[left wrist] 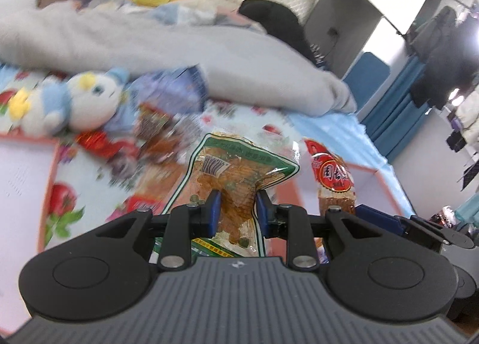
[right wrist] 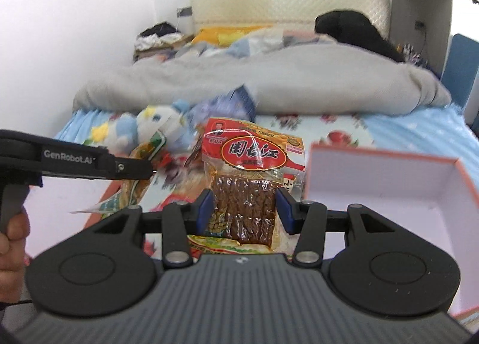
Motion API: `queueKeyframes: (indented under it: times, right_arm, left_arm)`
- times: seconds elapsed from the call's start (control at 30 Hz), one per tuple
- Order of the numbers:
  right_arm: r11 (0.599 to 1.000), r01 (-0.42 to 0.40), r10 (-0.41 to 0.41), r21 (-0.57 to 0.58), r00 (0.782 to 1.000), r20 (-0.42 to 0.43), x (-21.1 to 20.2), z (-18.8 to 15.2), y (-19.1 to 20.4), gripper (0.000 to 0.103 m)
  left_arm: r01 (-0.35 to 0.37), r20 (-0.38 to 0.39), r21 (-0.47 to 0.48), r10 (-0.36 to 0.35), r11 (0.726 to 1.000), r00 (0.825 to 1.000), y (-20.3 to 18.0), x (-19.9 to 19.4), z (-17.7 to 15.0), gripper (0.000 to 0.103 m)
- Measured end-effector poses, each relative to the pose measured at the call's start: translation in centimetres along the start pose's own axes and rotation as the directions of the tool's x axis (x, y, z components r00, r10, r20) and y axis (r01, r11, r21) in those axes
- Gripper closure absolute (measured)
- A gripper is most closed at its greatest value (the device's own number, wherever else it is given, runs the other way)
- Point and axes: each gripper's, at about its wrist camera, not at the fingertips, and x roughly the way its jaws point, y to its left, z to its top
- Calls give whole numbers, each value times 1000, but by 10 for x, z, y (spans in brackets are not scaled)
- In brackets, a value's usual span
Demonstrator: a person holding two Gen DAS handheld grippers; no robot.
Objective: Organize snacks
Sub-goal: 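Carry both held packets over the larger pink box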
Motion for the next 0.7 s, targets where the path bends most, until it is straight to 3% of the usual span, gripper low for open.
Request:
queueKeyframes:
  times: [0.37, 0.53, 0.7]
  right_arm:
    - [992, 118, -121, 40, 989, 80, -21, 42, -64, 54]
    - [980, 179, -184, 87, 981, 60, -16, 40, -98, 54]
    - [961, 243, -243, 129, 970, -18, -2, 25, -137, 54]
  left_arm:
    - [104, 41, 102, -109, 989, 993, -95, 29, 61, 73]
    - [144, -21, 140, -142, 980, 990, -132, 68, 65, 73]
    - [170, -126, 171, -150, 971, 981, -162, 116, 53, 73]
